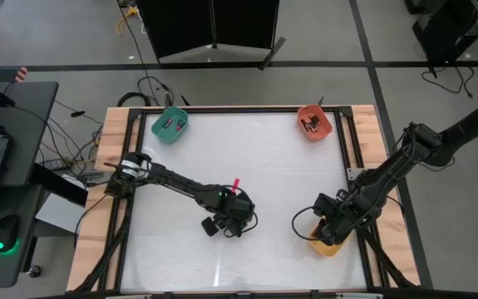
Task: Sort batteries
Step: Put the red battery into the green bin
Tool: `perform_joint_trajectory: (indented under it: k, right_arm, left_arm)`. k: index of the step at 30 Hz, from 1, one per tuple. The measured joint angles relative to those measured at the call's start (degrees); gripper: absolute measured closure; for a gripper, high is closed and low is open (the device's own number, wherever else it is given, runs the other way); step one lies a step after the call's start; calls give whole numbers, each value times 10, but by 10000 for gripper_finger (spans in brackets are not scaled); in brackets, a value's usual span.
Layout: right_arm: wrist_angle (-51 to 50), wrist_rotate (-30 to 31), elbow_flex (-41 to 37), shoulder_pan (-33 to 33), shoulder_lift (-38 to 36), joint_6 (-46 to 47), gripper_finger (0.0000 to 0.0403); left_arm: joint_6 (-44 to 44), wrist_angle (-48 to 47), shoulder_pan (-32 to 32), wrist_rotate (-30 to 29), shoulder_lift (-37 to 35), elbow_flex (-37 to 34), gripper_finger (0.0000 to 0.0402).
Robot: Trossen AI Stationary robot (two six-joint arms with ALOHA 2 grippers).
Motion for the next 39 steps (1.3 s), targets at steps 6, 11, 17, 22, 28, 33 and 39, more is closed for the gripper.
perform_joint_trajectory:
  k: [6,11,17,22,28,33,39]
  right_arm:
    - [0,1,0,0,0,0,201]
    - [0,1,0,0,0,0,201]
    - [0,1,0,0,0,0,201]
    - [-1,1,0,0,0,0,201]
    - [-6,1,0,0,0,0,201]
    - [-9,1,0,0,0,0,201]
    - [-9,8,0,0,0,0,201]
  left_arm:
    - [-9,-2,-11,6,0,0,299]
    - [-41,-2,-15,19,1,-1,322]
    - [-71,1,-15,28,1,-1,347]
    - [-116,2,-16,29,-4,0,355]
    - [-192,-7,5,35,-41,8,355]
    - [-249,-16,37,26,-81,8,355]
    - [-304,-33,100,10,-153,-33,355]
